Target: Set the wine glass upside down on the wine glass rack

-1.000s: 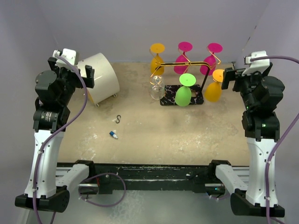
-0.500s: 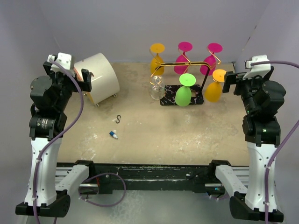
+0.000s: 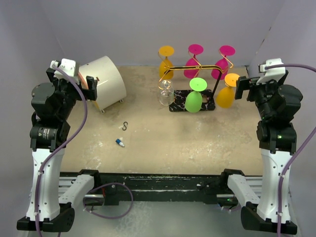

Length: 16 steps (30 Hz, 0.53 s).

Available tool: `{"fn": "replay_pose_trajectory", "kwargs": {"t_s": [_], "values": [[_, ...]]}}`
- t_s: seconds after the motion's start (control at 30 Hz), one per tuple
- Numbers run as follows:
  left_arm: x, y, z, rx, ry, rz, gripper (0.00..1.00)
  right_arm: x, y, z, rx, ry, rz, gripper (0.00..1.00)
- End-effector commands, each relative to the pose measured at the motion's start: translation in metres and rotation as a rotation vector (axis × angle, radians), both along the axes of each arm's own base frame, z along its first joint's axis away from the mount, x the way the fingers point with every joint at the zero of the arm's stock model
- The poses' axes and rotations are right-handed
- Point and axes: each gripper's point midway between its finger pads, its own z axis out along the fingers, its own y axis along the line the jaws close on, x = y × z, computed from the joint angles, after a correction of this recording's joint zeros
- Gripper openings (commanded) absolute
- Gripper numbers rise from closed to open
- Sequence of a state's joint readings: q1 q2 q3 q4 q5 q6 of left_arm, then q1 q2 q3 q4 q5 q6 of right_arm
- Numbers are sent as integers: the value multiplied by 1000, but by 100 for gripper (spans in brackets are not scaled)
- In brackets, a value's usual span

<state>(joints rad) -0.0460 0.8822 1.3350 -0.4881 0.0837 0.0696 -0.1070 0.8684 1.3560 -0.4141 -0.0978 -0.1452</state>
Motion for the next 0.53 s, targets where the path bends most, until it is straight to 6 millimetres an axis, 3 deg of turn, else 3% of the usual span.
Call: {"fn": "replay_pose_trajectory", "kwargs": {"t_s": [0.0,0.5], "values": [[0,-2,5,-24,-22,-14,99,-2,2,12,5,-40,11,100],[2,-7,1,-31,-11,-40,99,1,1,7,16,-37,11,100]]}}
